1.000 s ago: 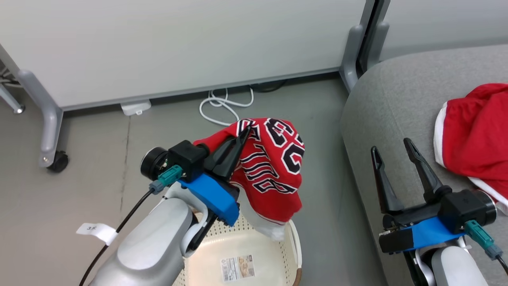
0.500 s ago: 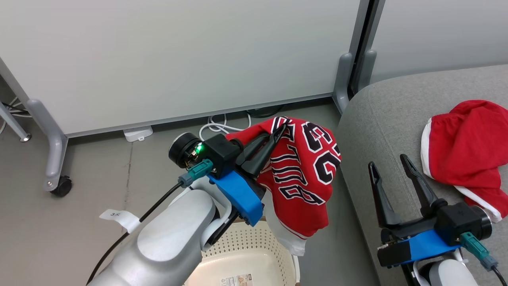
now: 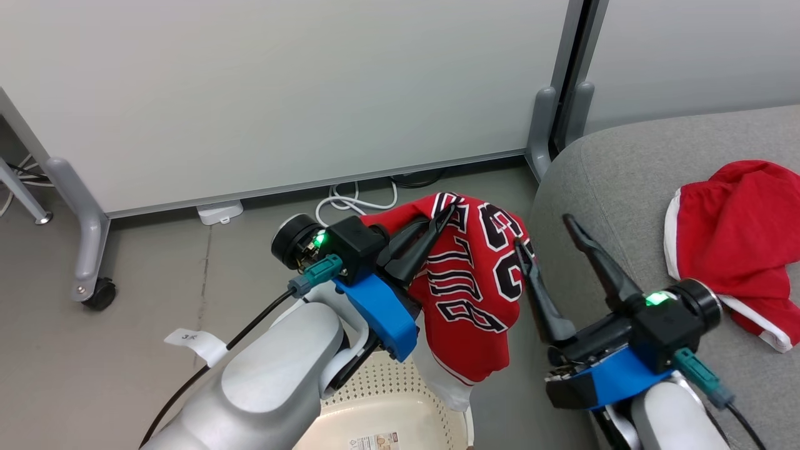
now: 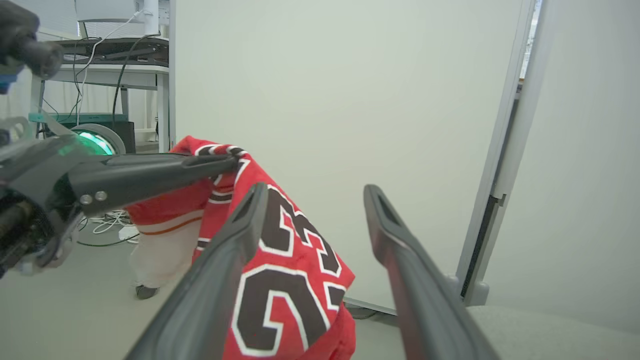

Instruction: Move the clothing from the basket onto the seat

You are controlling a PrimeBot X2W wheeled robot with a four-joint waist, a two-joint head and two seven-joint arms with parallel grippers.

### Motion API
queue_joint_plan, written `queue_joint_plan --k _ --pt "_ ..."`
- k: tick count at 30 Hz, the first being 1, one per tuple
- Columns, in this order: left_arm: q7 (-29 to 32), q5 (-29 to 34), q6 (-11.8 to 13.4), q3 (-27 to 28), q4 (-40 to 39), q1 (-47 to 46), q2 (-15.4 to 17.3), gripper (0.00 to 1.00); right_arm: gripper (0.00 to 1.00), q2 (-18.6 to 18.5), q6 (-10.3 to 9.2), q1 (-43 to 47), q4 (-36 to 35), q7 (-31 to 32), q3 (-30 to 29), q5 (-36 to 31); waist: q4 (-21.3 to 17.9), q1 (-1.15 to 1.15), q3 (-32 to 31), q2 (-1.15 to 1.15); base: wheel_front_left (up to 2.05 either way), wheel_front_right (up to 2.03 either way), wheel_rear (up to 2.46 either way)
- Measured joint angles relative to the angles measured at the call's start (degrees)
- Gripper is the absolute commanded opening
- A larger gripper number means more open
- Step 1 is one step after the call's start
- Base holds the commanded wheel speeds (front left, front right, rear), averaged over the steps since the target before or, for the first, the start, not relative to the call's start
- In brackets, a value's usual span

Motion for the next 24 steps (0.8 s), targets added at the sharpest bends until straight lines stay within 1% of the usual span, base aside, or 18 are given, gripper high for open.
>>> queue_joint_plan --k 4,8,17,24 --pt "0.0 -0.25 -0.01 -0.23 0.02 -0.47 -0.35 0.0 1.0 -0.62 0.0 -3.41 2.48 0.0 4.87 0.16 0.58 0.0 0.34 0.0 0.0 0.0 0.0" --pt "0.0 -0.25 -0.01 -0.48 -0.04 -0.86 -0.58 0.0 1.0 -0.94 0.01 -6.5 6.24 0.0 7.49 -0.99 1.39 0.01 0.78 0.0 0.0 0.0 0.0" --pt "0.0 0.2 -0.01 -0.59 -0.69 -1.23 -0.99 0.0 1.0 -0.62 0.01 -10.46 16.67 0.0 7.33 -7.58 2.76 0.0 1.94 0.0 0.0 0.0 0.0" --pt "0.0 0.3 -0.01 -0.83 -1.42 -1.4 -1.43 0.0 1.0 1.51 0.01 -12.69 24.73 0.0 7.8 -7.83 3.18 0.0 2.69 0.0 0.0 0.0 0.0"
